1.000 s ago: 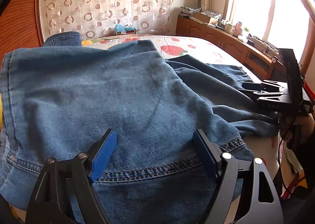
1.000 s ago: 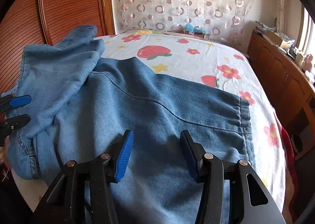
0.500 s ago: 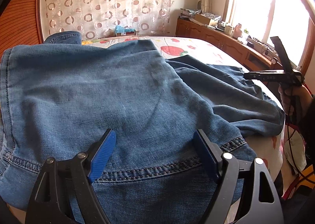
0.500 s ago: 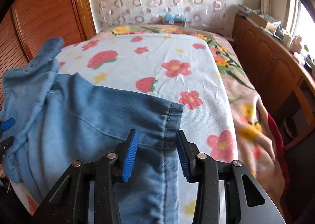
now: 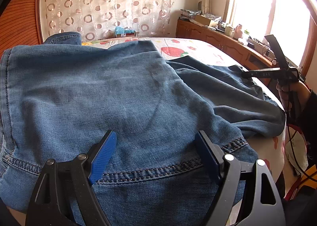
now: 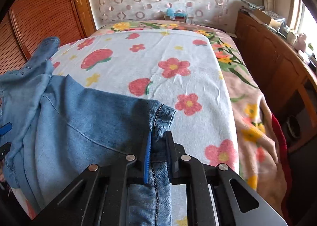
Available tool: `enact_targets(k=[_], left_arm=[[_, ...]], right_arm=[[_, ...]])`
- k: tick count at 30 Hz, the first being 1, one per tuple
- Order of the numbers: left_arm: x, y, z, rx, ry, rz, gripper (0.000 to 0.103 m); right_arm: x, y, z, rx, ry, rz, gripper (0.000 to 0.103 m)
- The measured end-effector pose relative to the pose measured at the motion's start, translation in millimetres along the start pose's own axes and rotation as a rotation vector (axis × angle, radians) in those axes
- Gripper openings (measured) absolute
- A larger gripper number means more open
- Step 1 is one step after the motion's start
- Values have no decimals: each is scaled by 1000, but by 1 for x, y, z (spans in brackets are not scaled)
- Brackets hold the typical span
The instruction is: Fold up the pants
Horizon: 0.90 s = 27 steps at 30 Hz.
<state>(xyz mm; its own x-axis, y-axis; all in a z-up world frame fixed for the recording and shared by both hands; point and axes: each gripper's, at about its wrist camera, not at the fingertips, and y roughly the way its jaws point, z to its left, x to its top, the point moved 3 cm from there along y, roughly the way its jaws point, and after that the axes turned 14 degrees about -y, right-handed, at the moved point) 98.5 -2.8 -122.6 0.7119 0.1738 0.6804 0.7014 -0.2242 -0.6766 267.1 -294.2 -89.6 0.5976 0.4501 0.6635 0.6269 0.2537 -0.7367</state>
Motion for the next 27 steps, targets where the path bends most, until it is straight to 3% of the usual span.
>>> enact_targets(k=[6, 14, 18, 21, 23, 25, 27], left_arm=[[0, 0, -1, -2, 3, 0, 82], [-1, 0, -2, 1, 12, -7, 82], [-1, 0, -2, 3, 18, -13, 83], [0, 1, -3, 8, 19, -16, 83], [0, 1, -2, 8, 18, -16, 83], [0, 1, -2, 7, 19, -17, 83], [0, 1, -2, 6, 19, -20, 83]], right_arm=[[18, -19, -25, -83, 58, -91, 10], [9, 2, -24, -93, 68, -43, 13], [-2, -7, -30, -77, 100, -48, 25], [-16, -21, -29, -51, 117, -69, 27], [-28, -34, -24, -49, 119, -76, 35], [-42, -45, -19, -55, 125, -86, 50], [-53, -52, -14, -47, 131, -89, 52]])
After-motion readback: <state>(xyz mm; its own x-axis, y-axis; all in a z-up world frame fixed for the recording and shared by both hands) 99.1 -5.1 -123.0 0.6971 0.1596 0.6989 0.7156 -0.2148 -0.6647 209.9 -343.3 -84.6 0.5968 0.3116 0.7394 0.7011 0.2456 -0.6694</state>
